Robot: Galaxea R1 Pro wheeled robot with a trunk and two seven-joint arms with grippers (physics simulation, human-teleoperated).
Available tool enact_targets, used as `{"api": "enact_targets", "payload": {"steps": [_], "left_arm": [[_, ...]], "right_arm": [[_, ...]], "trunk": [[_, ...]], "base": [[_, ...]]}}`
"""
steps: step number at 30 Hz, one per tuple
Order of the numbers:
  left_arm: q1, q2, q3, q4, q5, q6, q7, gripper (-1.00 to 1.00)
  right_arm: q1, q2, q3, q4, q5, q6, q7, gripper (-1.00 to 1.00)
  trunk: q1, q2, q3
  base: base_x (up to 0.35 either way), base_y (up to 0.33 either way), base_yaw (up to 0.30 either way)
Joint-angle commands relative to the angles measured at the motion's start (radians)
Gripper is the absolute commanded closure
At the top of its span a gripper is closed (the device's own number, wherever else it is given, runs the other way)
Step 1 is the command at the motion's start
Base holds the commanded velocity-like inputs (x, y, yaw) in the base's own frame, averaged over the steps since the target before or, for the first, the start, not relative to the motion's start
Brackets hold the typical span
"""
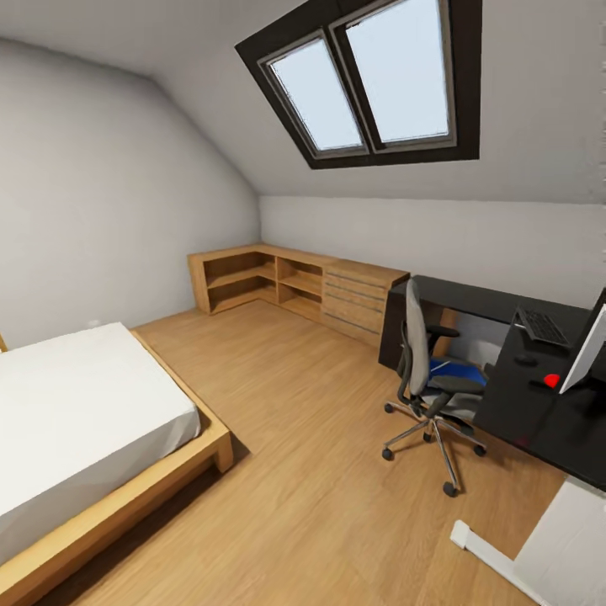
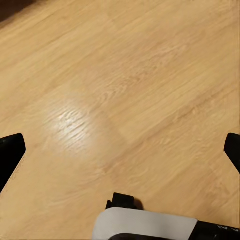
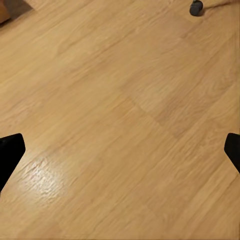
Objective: In the bedroom, organize the workspace by keeping the computer under the desk, ensuring the monitor is on the desk, placing the keyboard on the desk next to the monitor, placing the mouse on the desk next to the keyboard, moving the folder from the swivel chair onto the desk next to the mouse, stacking the notebook on top of the folder with the pen on top of the notebook, and positioning the swivel chair next to the desk.
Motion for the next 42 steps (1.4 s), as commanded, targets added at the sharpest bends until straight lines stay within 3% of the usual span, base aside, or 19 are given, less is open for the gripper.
{"api": "enact_targets", "payload": {"steps": [1,15,42], "left_arm": [[0.001,0.0,-0.002,-0.002,0.006,0.0,0.0,-1.0],[0.001,0.001,0.002,-0.002,0.008,-0.002,0.0,-1.0],[0.001,0.001,0.003,-0.002,0.009,-0.003,0.001,-1.0]], "right_arm": [[-0.001,0.0,-0.003,0.001,0.008,-0.003,0.0,-1.0],[-0.001,-0.001,-0.005,0.002,0.002,-0.007,0.001,-1.0],[-0.001,-0.001,-0.005,0.015,0.004,-0.009,0.001,-1.0]], "trunk": [[0.0,-0.001,-0.002],[0.0,-0.001,-0.005],[0.0,-0.001,0.002]], "base": [[0.132,0.121,-0.236],[0.045,0.035,-0.28],[0.269,0.225,-0.292]]}}
